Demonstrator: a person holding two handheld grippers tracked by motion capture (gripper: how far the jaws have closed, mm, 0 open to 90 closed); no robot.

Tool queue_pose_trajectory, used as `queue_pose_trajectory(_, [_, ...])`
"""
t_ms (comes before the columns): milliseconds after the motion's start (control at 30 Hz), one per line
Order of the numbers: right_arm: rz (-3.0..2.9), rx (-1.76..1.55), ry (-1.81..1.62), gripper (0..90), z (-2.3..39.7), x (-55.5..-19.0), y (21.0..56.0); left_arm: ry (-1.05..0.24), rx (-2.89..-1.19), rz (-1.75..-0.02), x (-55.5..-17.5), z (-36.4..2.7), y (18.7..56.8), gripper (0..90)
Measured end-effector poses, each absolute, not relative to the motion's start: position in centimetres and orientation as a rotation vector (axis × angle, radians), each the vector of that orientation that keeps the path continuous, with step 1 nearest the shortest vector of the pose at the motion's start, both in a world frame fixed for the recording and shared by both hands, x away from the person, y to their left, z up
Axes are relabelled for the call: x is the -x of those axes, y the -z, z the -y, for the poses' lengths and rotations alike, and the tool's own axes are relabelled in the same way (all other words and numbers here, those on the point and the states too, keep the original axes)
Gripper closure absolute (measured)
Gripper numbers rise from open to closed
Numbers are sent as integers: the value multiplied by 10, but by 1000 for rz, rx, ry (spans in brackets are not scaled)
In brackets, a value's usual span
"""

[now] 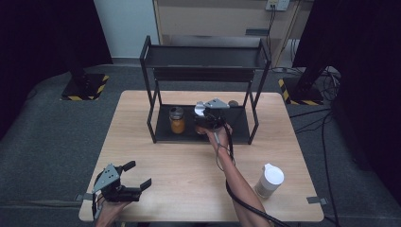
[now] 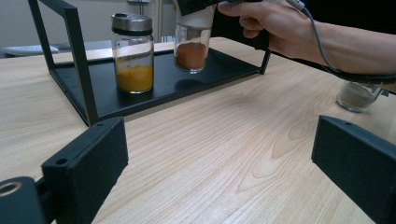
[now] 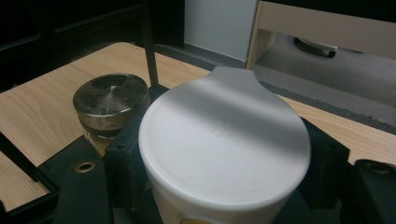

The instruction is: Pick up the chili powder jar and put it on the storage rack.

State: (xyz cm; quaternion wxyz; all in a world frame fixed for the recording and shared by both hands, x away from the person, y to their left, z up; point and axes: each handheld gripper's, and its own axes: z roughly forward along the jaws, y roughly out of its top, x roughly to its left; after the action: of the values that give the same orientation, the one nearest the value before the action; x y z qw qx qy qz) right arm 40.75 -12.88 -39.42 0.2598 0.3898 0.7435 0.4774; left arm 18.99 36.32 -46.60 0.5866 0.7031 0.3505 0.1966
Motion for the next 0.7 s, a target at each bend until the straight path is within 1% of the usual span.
queue_pose_trajectory(700, [-2013,-1114,-1282,308,129,-416,405,-461,-1637,-818,-189,-364,466,27])
